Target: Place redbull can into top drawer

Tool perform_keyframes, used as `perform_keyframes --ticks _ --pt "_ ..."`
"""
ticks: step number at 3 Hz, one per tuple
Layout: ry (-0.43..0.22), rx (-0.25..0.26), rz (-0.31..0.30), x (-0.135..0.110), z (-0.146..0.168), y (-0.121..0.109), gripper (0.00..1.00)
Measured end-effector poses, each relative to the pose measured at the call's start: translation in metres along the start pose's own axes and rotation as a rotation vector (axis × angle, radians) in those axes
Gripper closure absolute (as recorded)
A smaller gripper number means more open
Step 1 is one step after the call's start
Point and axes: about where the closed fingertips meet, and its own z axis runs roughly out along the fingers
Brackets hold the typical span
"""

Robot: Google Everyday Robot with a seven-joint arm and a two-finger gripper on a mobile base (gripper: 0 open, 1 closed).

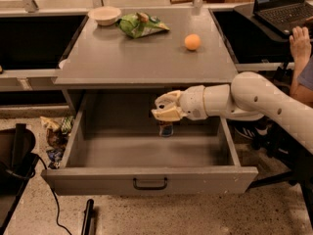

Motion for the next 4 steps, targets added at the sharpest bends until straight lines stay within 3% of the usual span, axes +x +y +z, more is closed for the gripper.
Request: perform_keyframes --ticks 3,4 --pt "0.020 0.008 0.088 0.071 0.023 -0.001 1.00" --pt "0.022 0.010 0.095 0.074 0.024 0.000 0.81"
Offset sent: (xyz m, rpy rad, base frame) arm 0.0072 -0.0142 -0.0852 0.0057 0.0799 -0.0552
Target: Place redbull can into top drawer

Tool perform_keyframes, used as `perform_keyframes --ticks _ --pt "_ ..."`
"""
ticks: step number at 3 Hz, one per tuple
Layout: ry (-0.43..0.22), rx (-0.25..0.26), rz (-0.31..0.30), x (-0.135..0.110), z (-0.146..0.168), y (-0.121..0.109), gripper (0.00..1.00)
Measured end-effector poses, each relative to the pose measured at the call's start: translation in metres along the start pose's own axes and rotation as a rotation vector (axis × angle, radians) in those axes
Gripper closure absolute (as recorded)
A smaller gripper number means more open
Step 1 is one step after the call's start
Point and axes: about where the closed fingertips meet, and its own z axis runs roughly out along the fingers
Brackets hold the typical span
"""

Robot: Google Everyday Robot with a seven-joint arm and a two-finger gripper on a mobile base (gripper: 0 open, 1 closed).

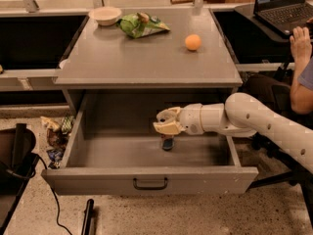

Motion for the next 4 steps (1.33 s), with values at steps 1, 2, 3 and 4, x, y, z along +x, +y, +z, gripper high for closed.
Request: perform_keyframes --ticks 1,2,3,4 --pt "-0.004 0.003 0.000 0.000 -0.001 0.001 0.57" --pt "-0.012 0.006 -0.005 0.001 -0.002 0.003 0.35" --pt "-0.023 0.013 -0.015 0.001 -0.007 0.005 0.12" --pt "-0.024 0.022 -0.035 -0.005 -0.019 0.008 0.00"
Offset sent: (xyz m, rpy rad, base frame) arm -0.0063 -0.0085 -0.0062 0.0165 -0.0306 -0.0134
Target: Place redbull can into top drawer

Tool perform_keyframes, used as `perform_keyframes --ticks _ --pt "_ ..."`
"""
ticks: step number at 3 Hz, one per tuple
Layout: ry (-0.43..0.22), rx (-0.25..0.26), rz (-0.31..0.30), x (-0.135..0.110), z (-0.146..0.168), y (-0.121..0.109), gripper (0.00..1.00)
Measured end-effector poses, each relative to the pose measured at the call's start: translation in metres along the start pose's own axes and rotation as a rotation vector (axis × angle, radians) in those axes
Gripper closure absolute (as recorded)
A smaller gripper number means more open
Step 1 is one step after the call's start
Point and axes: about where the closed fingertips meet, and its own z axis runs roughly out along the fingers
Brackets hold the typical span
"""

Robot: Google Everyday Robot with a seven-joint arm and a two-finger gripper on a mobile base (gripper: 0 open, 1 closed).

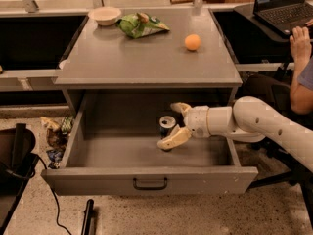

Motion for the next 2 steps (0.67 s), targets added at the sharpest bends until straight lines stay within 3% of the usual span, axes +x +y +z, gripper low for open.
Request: perform_keyframes --ticks 2 --pt "-0.048 0.075 -0.045 -0.042 -0.067 0.015 0.00"
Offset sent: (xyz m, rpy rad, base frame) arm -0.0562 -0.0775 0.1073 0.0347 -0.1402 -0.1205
